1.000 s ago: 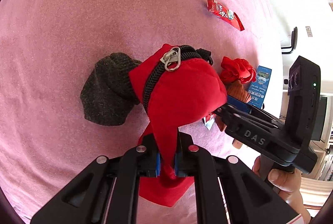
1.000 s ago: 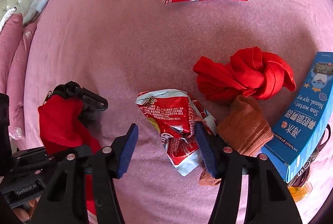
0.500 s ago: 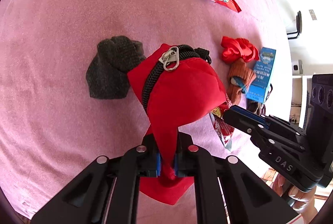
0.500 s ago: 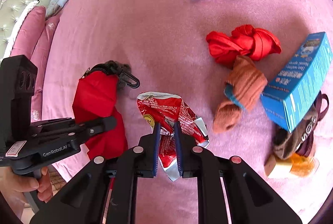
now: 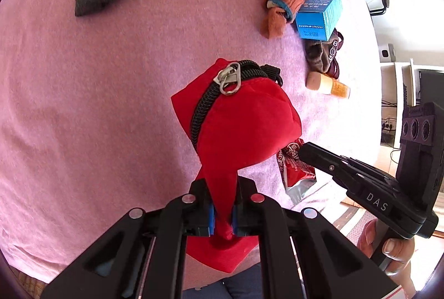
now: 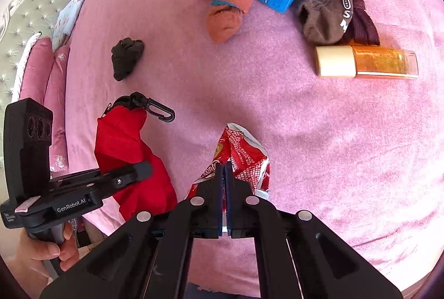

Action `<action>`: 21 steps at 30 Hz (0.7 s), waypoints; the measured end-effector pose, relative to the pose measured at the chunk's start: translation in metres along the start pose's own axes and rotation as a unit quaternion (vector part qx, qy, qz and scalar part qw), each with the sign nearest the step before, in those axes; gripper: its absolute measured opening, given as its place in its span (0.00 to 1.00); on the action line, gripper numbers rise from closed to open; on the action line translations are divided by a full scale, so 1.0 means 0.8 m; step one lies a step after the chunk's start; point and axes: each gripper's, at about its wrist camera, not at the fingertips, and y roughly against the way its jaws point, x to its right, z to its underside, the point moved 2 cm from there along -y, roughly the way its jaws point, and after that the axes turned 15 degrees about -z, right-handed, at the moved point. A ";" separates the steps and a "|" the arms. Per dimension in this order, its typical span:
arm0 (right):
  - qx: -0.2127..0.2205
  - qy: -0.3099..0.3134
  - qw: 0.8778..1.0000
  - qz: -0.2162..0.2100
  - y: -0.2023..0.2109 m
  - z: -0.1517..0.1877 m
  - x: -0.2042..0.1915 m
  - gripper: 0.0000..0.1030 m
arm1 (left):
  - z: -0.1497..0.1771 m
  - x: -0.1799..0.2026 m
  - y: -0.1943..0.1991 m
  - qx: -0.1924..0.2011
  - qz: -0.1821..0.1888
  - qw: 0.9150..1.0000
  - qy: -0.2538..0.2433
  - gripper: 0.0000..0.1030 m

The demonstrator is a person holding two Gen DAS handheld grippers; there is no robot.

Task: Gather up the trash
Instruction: 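Grasp the red-white snack wrapper with the right tool while the left holds the pouch, then carry pouch and wrapper to the yellow bucket and open both tools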

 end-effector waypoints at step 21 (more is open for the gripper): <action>0.112 -0.087 0.990 -0.016 0.165 0.095 0.115 0.02 | 0.073 0.188 -0.012 -0.025 0.006 0.993 -0.115 0.08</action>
